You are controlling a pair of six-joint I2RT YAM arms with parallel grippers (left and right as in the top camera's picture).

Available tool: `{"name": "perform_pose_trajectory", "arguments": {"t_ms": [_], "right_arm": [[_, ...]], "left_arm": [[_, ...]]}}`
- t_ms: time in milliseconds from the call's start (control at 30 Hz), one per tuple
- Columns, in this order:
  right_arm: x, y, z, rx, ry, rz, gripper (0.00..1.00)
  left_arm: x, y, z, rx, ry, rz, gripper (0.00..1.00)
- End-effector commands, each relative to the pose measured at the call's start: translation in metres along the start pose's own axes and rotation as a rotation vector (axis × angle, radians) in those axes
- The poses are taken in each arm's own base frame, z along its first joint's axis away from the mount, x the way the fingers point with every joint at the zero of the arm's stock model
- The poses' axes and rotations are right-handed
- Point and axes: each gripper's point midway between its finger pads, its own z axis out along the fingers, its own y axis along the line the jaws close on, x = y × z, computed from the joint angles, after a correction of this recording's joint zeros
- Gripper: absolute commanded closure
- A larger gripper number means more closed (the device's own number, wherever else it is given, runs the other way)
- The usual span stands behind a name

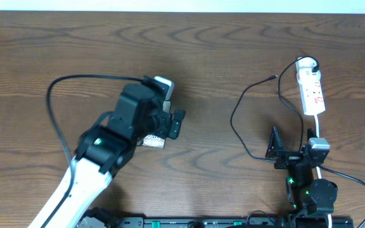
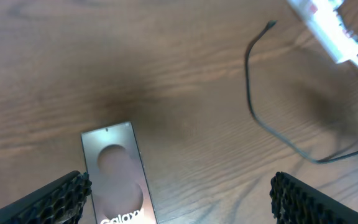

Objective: Plug charger to phone and switch on socket
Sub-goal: 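Move the left gripper over the silver phone and lower onto it, then close the left gripper on the phone's edge and grip it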

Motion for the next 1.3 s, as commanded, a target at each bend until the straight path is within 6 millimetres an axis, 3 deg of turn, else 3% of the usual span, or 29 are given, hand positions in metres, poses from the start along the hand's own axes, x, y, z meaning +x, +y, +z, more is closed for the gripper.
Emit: {"name": "perform_pose_trajectory", "arguments": {"t_ms": [0, 233, 667, 1267], "right_arm": [[0.0, -0.001, 0.0, 0.007, -0.001, -0.012, 0.01], [0.0, -0.001, 0.0, 0.007, -0.001, -0.012, 0.01], [0.0, -0.001, 0.0, 0.007, 0.0, -0.012, 0.01], [0.0, -0.001, 0.0, 0.007, -0.001, -0.012, 0.01]], "left_arm": [[-0.002, 0.003, 0.017, -0.017, 0.032, 0.006, 0.06], [0.02, 0.044, 0.052, -0.239, 0.131, -0.067, 0.05], [0.06, 0.079, 0.096, -0.324, 0.296, -0.11, 0.05], [0.09, 0.085, 0.122, -0.251, 0.404, -0.191, 0.05]]}}
